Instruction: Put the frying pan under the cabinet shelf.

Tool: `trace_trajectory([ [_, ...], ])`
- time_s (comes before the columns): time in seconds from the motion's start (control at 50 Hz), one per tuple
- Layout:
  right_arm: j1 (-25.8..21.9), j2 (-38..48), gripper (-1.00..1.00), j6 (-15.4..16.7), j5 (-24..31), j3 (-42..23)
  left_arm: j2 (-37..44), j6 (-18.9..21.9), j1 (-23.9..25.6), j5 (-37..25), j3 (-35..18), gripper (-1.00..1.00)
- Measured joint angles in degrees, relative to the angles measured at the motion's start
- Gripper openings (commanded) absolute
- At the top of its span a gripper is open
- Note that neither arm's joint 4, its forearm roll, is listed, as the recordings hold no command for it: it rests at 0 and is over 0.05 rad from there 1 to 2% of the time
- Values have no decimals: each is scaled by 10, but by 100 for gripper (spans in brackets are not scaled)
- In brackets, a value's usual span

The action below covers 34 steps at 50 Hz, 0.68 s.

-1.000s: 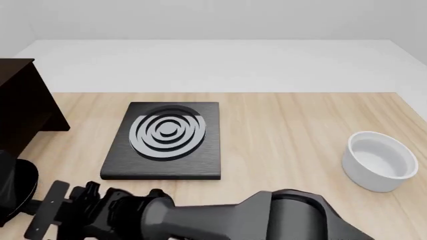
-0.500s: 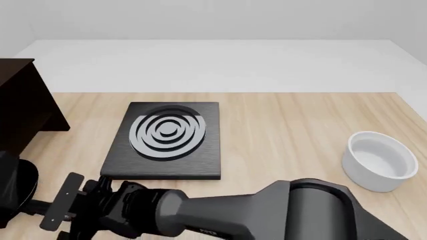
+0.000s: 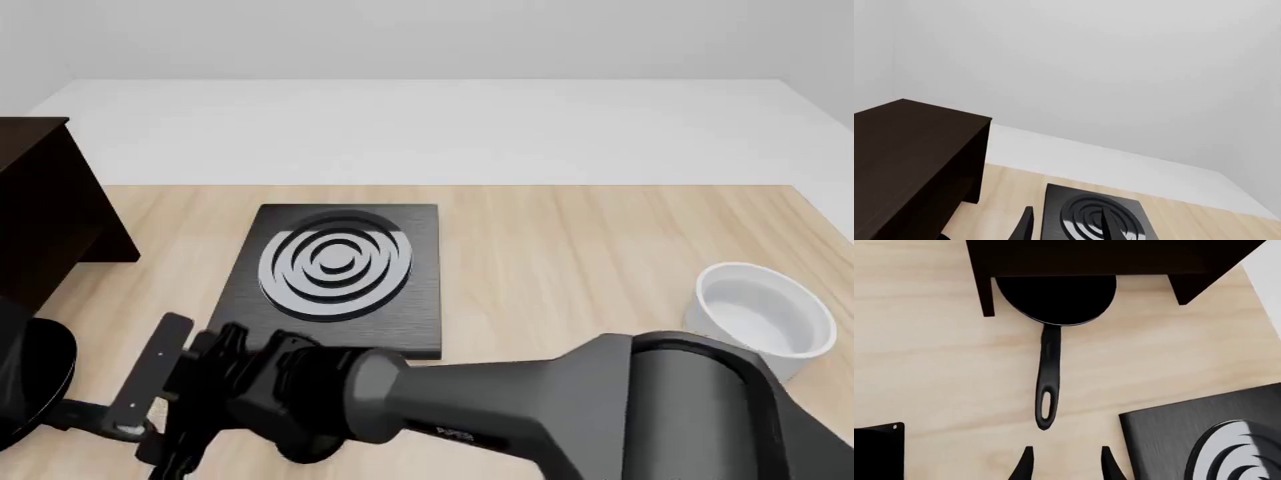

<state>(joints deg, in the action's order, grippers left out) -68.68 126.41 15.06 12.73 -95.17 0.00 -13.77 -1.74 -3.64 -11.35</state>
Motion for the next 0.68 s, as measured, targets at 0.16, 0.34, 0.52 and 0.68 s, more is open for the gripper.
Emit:
trace_trajectory([
  [0.16,3,-22,100,3,4,15,0,0,0,-3,-2,100],
  [0.34,7,-46,100,6,6,33,0,2,2,-4,-4,100],
  [0.52,10,-64,100,7,6,49,0,4,3,-3,-3,100],
  [0.68,11,-79,100,9,6,60,0,5,4,-2,-2,100],
])
